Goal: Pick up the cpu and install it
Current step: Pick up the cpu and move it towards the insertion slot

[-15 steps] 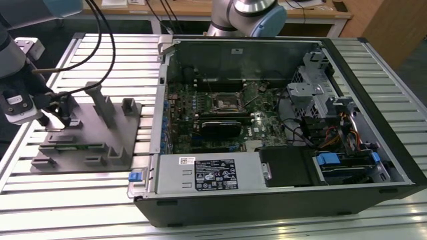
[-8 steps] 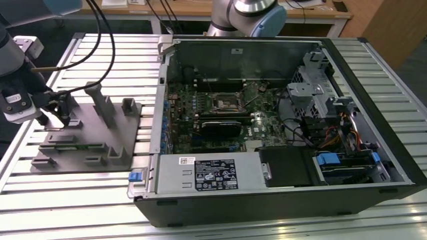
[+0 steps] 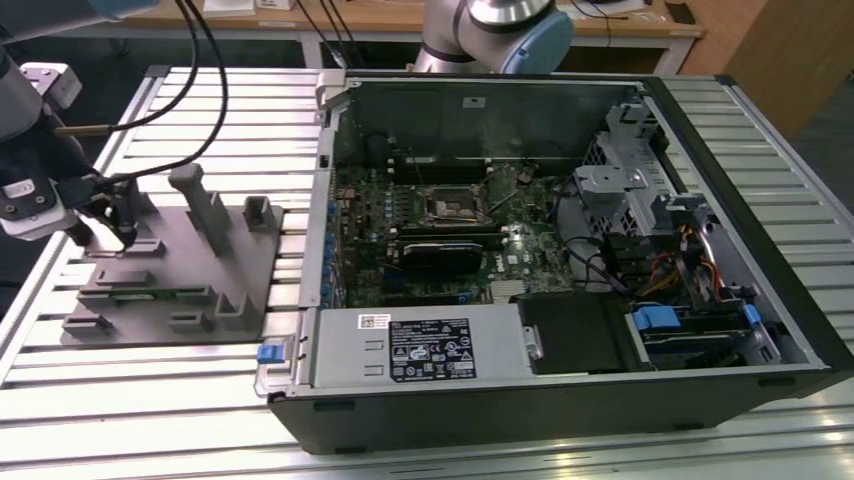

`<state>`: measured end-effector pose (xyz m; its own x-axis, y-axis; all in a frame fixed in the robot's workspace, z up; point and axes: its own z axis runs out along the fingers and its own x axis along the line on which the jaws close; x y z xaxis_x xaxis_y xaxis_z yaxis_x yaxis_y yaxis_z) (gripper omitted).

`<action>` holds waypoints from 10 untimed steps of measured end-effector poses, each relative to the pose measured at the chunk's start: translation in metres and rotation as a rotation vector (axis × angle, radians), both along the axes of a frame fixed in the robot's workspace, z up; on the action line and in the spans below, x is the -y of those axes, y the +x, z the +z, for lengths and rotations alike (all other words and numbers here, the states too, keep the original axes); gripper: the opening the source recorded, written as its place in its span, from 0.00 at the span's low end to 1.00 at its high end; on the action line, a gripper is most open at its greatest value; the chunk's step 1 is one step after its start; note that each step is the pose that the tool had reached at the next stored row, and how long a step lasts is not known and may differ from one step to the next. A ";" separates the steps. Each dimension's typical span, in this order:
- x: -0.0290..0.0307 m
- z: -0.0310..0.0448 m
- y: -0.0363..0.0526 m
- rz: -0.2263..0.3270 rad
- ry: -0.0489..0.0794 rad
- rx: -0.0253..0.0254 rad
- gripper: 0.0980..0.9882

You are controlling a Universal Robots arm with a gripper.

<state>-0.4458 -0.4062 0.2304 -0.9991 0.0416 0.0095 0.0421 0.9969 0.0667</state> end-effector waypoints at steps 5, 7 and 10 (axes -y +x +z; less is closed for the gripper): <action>0.0000 0.0053 0.0000 0.000 0.000 0.0000 0.48; 0.0000 0.0062 0.0000 0.000 0.000 0.0001 0.48; 0.0000 0.0070 0.0000 0.000 0.000 0.0001 0.48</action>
